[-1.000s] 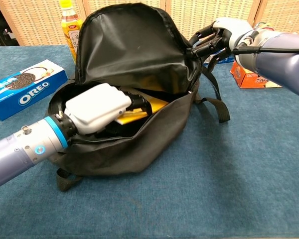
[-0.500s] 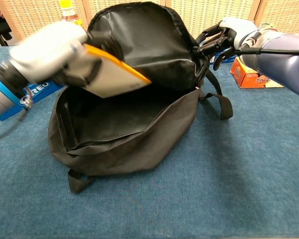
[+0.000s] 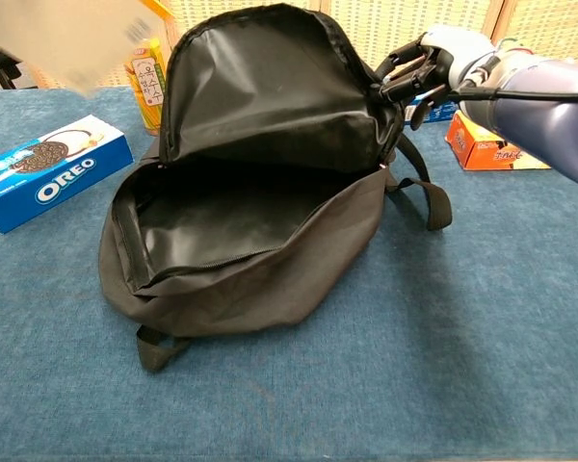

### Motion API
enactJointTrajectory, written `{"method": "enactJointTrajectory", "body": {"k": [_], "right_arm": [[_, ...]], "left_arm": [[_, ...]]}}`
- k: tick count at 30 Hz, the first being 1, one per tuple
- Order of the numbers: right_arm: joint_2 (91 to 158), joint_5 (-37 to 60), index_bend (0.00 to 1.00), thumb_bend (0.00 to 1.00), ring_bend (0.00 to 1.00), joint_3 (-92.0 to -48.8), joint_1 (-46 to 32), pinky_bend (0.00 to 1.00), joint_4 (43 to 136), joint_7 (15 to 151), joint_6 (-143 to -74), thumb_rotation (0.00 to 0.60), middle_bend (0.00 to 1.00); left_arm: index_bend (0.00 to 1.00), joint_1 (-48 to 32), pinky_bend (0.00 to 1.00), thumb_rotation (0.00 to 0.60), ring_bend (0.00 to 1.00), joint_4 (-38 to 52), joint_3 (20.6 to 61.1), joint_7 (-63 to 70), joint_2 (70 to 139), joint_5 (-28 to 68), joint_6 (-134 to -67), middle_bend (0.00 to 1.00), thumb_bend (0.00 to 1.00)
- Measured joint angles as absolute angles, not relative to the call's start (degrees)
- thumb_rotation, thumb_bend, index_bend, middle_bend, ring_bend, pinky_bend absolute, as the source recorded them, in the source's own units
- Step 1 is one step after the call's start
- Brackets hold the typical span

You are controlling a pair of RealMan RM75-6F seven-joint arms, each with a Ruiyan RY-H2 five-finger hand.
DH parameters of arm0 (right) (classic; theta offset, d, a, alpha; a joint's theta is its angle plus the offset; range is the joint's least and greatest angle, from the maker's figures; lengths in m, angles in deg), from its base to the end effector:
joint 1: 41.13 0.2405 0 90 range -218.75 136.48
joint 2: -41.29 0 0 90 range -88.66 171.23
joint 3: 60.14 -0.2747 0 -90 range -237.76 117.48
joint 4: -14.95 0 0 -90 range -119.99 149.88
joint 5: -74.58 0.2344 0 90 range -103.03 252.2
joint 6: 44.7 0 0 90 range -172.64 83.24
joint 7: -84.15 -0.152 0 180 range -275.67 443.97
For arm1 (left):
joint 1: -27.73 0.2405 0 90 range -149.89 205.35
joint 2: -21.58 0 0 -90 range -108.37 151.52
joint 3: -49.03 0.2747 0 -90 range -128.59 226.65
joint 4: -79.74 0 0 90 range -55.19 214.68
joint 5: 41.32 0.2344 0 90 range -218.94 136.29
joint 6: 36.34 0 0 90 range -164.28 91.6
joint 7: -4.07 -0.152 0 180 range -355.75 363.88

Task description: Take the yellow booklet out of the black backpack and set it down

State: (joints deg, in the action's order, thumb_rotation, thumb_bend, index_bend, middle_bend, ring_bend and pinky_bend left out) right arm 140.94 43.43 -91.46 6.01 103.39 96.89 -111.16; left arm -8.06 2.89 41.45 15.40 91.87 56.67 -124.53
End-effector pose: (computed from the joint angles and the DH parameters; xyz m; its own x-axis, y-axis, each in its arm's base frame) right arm -0.0891 -0.4095 -0.0356 -0.3400 -0.1688 0.9252 -0.9367 0.1482 -0.3172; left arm -0.1891 0.3589 0.1414 0.2581 -0.2774 0.9254 0.6709 -0.6378 -0.3783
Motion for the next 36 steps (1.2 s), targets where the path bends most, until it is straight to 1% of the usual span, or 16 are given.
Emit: {"method": "enactJointTrajectory", "body": {"k": [6,10,15,20,21,23,24,25,28,30,31,32,33,34,35,36], "right_arm": [[141.64,44.06,0.7,0.57,0.58,-91.4,5.99,0.65,101.08,96.68,-111.22,0.6,0.62],[142.19,44.44,0.7,0.57,0.58,-91.45,5.77,0.65,99.66,96.03,-110.96,0.6,0.62],[142.25,44.03,0.7,0.57,0.58,-91.24,5.48,0.65,99.82,95.81,-110.75,0.6,0.62],[142.04,43.39,0.7,0.57,0.58,-90.28,4.8,0.65,100.66,95.91,-110.73,0.6,0.62],[141.98,43.28,0.7,0.57,0.58,-90.11,4.65,0.65,100.79,95.89,-110.66,0.6,0.62],[141.79,43.04,0.7,0.57,0.58,-89.57,4.28,0.65,101.04,95.84,-110.39,0.6,0.62],[141.68,42.83,0.7,0.57,0.58,-89.34,4.09,0.65,101.18,95.78,-110.26,0.6,0.62],[141.56,42.59,0.7,0.57,0.58,-89.12,3.91,0.65,101.33,95.69,-110.12,0.6,0.62],[141.11,41.65,0.7,0.57,0.58,-88.5,3.38,0.65,101.97,95.28,-109.59,0.6,0.62],[140.68,40.53,0.7,0.56,0.58,-87.94,3.01,0.65,102.52,94.92,-109.16,0.6,0.62],[140.49,39.92,0.7,0.54,0.57,-87.67,2.85,0.65,102.75,94.72,-108.93,0.6,0.6],[140.27,39.23,0.67,0.45,0.52,-87.37,2.7,0.64,102.96,94.48,-108.64,0.6,0.54],[139.91,38.3,0.6,0.28,0.43,-86.92,2.51,0.58,103.27,94.07,-107.99,0.6,0.44],[139.5,37.52,0.53,0.17,0.36,-86.5,2.39,0.52,103.5,93.77,-107.18,0.6,0.36],[138.72,36.25,0.4,0.05,0.23,-85.8,2.23,0.41,103.83,93.34,-105.66,0.6,0.22],[137.92,35.09,0.3,0.0,0.13,-85.17,2.12,0.32,104.1,93.02,-104.19,0.6,0.12]], "left_arm": [[0.82,-5.13,0.51,0.6,0.48,0.09,39.75,21.82,81.73,51.99,-124.73,0.56,0.69],[0.82,-3.69,0.51,0.6,0.48,2.55,39.71,20.97,79.5,50.92,-124.65,0.56,0.69],[0.82,-2.53,0.51,0.6,0.48,12.61,41.77,16.44,83.53,51.71,-123.68,0.56,0.68],[0.82,-2.46,0.5,0.6,0.47,27.08,44.16,15.53,93.7,51.95,-119.87,0.53,0.64],[0.79,-2.52,0.5,0.6,0.42,29.65,44.56,15.61,95.72,51.99,-119.1,0.46,0.61],[0.61,-2.71,0.45,0.6,0.24,34.93,45.63,16.17,100.33,52.04,-116.72,0.25,0.51],[0.45,-2.8,0.4,0.6,0.12,36.6,46.07,16.48,101.96,51.99,-115.33,0.12,0.42],[0.32,-2.89,0.34,0.6,0.04,37.75,46.49,16.79,103.18,51.91,-113.82,0.03,0.32],[0.07,-3.16,0.22,0.6,0.0,38.04,47.49,17.45,104.33,51.52,-109.71,0.0,0.08],[0.01,-3.27,0.18,0.6,0.0,35.65,47.93,18.02,103.68,51.17,-108.26,0.0,0.01],[0.0,-3.3,0.16,0.6,0.0,34.16,48.07,18.3,103.16,50.99,-107.73,0.0,0.0],[0.0,-3.3,0.15,0.6,0.0,31.78,48.21,18.78,102.22,50.76,-107.2,0.0,0.0],[0.0,-3.27,0.14,0.6,0.0,29.77,48.27,19.19,101.37,50.59,-106.94,0.0,0.0],[0.0,-3.21,0.14,0.6,0.0,27.62,48.29,19.65,100.42,50.42,-106.83,0.0,0.0],[0.0,-3.07,0.14,0.6,0.0,24.63,48.28,20.35,99.05,50.2,-106.86,0.0,0.0],[0.0,-2.89,0.14,0.6,0.0,22.34,48.2,20.97,97.94,50.02,-107.06,0.0,0.0]]}}
